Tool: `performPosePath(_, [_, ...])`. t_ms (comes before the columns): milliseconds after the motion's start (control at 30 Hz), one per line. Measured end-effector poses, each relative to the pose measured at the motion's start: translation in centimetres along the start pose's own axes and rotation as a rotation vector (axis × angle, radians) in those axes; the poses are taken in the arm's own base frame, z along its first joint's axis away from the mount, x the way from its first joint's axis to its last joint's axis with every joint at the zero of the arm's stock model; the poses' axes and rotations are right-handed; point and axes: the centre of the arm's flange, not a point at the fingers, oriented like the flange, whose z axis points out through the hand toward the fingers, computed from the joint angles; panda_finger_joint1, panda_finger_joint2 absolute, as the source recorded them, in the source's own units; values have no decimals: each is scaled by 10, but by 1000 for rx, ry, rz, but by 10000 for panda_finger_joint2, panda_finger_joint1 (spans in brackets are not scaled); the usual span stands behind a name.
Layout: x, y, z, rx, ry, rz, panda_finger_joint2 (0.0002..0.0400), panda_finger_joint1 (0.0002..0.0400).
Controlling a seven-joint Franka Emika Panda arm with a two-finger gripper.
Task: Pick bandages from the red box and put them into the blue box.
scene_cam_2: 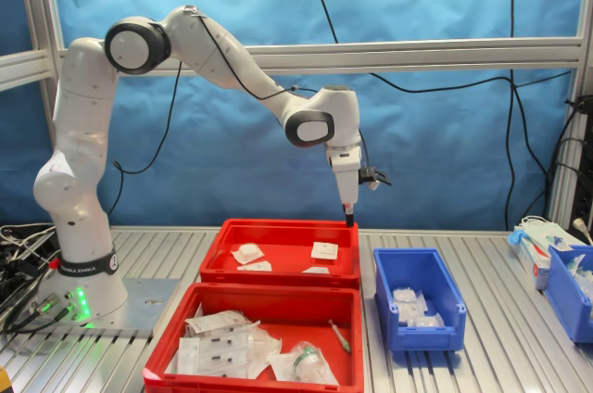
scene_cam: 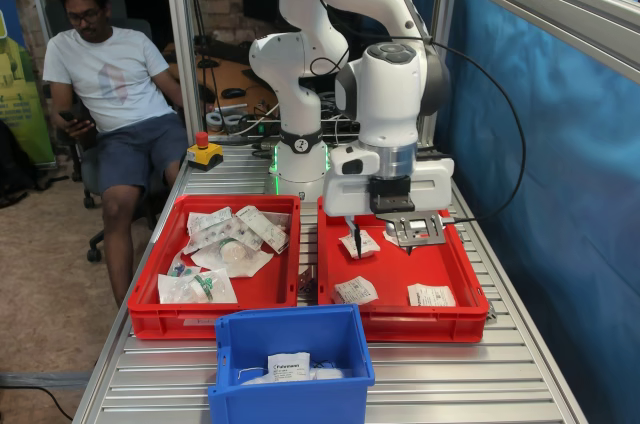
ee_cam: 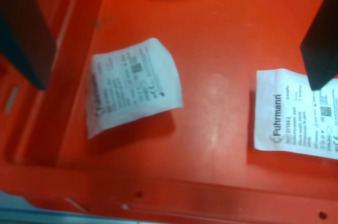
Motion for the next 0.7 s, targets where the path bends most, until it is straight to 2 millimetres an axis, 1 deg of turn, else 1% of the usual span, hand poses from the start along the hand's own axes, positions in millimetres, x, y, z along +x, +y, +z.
performPosePath(67, [-5, -3, 4, -1, -2, -9, 400, 400])
performPosePath(100, [-12, -8, 11, -3, -5, -22, 400, 400])
performPosePath(167, [-19, -12, 17, -6, -9, -36, 400, 400])
performPosePath(267, [-26, -16, 22, -9, -12, -50, 400, 400])
performPosePath(300, [-32, -19, 26, -11, -15, -59, 400, 400])
performPosePath(500, [-48, -26, 34, -20, -24, -87, 400, 400])
performPosePath(600, [-59, -29, 39, -26, -30, -105, 400, 400])
performPosePath(633, [-59, -29, 39, -26, -30, -105, 400, 400])
performPosePath(667, [-67, -31, 43, -32, -35, -118, 400, 400])
performPosePath(700, [-70, -32, 45, -34, -37, -123, 400, 400])
